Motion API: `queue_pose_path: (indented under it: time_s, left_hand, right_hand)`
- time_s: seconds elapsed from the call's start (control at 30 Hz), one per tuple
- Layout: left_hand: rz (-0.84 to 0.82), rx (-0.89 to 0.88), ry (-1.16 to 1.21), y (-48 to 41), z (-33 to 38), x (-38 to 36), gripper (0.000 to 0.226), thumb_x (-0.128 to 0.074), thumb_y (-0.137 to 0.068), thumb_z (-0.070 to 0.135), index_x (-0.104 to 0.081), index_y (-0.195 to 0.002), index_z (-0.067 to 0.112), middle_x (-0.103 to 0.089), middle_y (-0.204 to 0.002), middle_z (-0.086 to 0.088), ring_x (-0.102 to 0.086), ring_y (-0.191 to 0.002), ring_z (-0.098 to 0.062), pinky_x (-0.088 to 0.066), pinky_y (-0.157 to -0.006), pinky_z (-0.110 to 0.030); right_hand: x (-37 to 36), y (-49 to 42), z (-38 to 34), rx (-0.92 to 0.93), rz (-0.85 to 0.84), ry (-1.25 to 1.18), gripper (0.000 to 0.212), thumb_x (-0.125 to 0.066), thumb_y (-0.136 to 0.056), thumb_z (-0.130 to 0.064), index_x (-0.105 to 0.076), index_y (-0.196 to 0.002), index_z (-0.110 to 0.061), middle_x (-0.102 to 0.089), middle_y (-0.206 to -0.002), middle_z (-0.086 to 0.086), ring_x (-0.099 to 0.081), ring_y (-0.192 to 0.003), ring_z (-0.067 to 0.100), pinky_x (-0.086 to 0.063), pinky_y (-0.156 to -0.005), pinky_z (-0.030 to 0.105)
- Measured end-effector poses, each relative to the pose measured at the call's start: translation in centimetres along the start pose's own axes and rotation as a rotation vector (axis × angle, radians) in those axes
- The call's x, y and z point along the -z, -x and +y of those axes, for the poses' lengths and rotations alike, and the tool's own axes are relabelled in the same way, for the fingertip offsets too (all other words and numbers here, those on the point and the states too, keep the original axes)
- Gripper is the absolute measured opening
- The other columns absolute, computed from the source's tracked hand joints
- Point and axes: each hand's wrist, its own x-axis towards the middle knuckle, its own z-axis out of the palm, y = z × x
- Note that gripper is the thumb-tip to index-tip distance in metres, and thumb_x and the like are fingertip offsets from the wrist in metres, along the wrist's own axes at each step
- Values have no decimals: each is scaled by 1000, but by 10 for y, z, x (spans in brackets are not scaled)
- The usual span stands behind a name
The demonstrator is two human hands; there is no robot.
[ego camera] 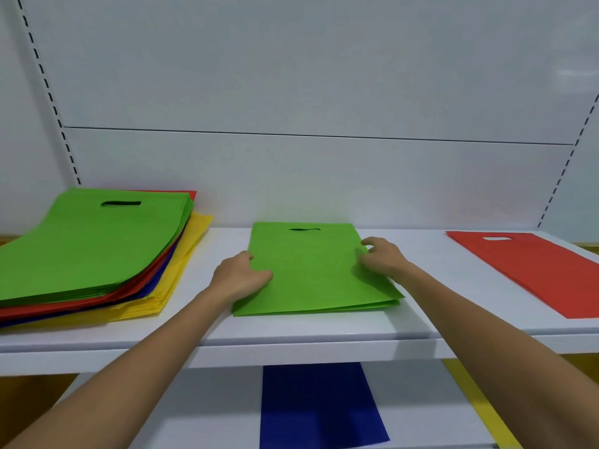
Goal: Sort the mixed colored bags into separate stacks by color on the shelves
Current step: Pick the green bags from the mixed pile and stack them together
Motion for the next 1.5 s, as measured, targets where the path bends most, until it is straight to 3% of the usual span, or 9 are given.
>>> queue_pose_path:
  time_s: [0.23,0.37,0.53,0.7,1.0,1.13,1.23,1.33,1.5]
  left_hand:
    - [-24,-73,-157,-6,-10,0,57,-57,-88,33,-39,-136,10,-50,-134,-11,-46,-122,-28,-39,-93,-30]
    - [5,-140,-260,-11,-21,7,58,-50,-90,45,-37,-134,10,-47,-131,-15,-44,-122,-31,-41,-96,-39]
    - [115,-291,-219,-16,-33,47,47,-49,-92,42,-47,-131,15,-47,-131,-12,-44,-122,-28,-38,-99,-36]
    - [204,-371,-202,-23,-72,125,33,-57,-88,29,-59,-118,16,-56,-125,-8,-51,-115,-25,-38,-96,-31]
    - [257,-149,-289,-25,-220,238,35,-62,-86,23,-60,-119,12,-59,-124,-13,-55,-114,-27,-41,-95,-33]
    - [192,-25,-368,-26,-267,253,35,-58,-88,29,-60,-118,10,-60,-122,-16,-56,-112,-29,-44,-91,-32]
    - [113,1,-426,-29,-289,250,34,-53,-89,36,-65,-110,12,-63,-117,-14,-59,-106,-27,-47,-86,-31]
    - [94,-44,-417,-29,-301,241,36,-50,-91,38,-67,-101,8,-66,-107,-15,-60,-98,-28,-45,-77,-30]
    - [194,-98,-399,-29,-309,234,43,-47,-91,42,-69,-89,5,-64,-94,-15,-58,-93,-30,-48,-81,-36]
  right_hand:
    - [-9,1,1,35,-26,258,45,-47,-93,-16,-43,-138,-10,-41,-144,11,-36,-133,27,-31,-106,31]
    - [-17,5,-3,15,89,421,33,-42,-95,-25,-54,-118,-5,-54,-127,14,-46,-119,31,-41,-92,36]
    - [-29,12,-38,35,196,630,37,-38,-97,-30,-51,-120,-4,-46,-127,16,-36,-123,34,-34,-97,43]
    - [-46,10,-127,218,269,520,40,-41,-96,-27,-48,-128,-5,-48,-128,17,-38,-123,35,-36,-96,44]
    - [-106,15,-260,359,292,448,39,-44,-94,-30,-51,-125,-7,-53,-124,15,-45,-119,32,-39,-94,40]
    - [-132,21,-290,321,151,393,29,-51,-92,-34,-57,-98,-6,-58,-112,16,-55,-103,31,-42,-78,32]
    - [-151,28,-305,253,15,391,41,-56,-90,-34,-35,-63,-12,-47,-81,10,-48,-81,27,-35,-60,25]
    - [-170,38,-313,202,-52,372,44,-58,-89,-38,-32,-65,-12,-36,-71,3,-44,-77,24,-29,-50,26]
    - [-192,47,-314,130,44,245,43,-65,-84,-40,-38,-71,-9,-44,-80,5,-45,-80,24,-34,-60,28]
